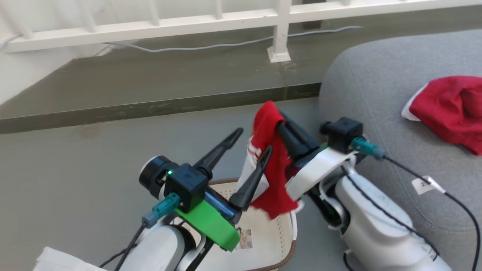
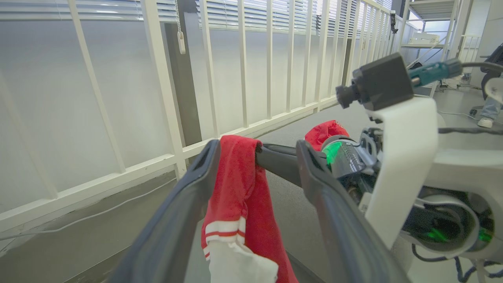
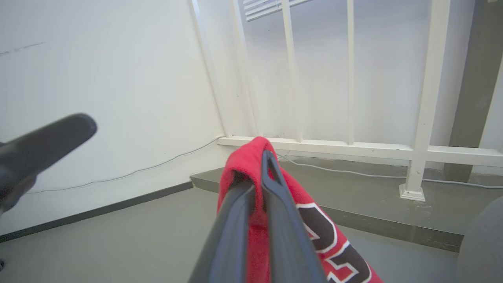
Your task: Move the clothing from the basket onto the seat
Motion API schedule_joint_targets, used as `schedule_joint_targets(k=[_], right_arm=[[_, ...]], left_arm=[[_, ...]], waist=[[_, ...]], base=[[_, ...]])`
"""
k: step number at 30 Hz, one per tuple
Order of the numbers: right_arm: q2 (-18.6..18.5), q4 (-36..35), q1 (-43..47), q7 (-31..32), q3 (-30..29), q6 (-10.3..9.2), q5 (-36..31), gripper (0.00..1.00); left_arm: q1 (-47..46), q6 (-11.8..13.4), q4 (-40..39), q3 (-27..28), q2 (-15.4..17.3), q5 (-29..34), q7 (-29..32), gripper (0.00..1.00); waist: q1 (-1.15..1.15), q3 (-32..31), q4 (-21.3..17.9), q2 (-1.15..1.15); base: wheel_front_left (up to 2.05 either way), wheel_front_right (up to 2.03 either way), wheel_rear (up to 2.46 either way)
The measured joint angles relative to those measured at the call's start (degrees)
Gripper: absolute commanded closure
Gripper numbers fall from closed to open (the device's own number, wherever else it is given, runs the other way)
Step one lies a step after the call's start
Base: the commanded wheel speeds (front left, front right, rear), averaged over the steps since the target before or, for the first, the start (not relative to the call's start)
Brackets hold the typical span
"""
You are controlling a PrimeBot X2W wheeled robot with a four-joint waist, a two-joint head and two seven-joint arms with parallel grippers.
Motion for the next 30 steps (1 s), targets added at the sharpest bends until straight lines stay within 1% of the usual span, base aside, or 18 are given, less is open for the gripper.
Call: schedule_joint_targets(k=[2,4,6,11,18,24,30], right_arm=[[-0.53,0.38,-0.47,0.00,-1.42,-0.67,0.00,1.00],[-1.20,0.66,-0.57,-0.01,-2.63,-0.93,0.00,1.00],[-2.05,0.96,-0.57,-0.02,-3.93,-1.90,0.00,1.00],[-3.87,0.97,-0.57,-0.51,-7.25,-3.32,0.01,1.00],[-5.65,0.91,-0.57,-0.52,-10.71,-4.41,0.11,1.00],[-5.69,-0.96,-0.51,-0.54,-14.77,-5.88,0.56,1.00],[-5.31,-3.13,-0.35,-0.63,-18.63,-6.37,0.79,1.00]], left_arm=[[0.41,0.00,-0.14,-0.58,0.47,0.14,0.35,0.00],[0.96,-0.01,-0.22,-1.35,0.67,0.26,0.73,0.00],[1.36,-0.09,-0.33,-1.79,0.79,0.43,1.07,0.00],[1.99,-0.09,-1.12,-2.64,1.71,0.55,2.05,0.00],[2.00,-0.09,-1.62,-2.70,2.41,2.52,2.65,0.00],[1.99,-0.09,-2.43,-2.78,2.78,3.03,3.57,0.00],[1.93,-0.09,-3.34,-3.02,3.34,3.56,4.57,0.00]], waist=[[0.00,0.35,-0.78,0.00],[0.00,0.76,-1.57,0.00],[0.00,1.23,-2.39,0.00],[0.00,2.73,-4.40,0.00],[0.00,4.91,-6.94,0.00],[0.00,7.13,-9.55,0.00],[0.00,9.58,-12.07,0.00]], base=[[0.00,0.00,0.00],[0.00,0.00,0.00],[0.00,0.00,0.00],[0.00,0.00,0.00],[0.00,0.00,0.00],[0.00,0.00,0.00],[0.00,0.00,0.00]])
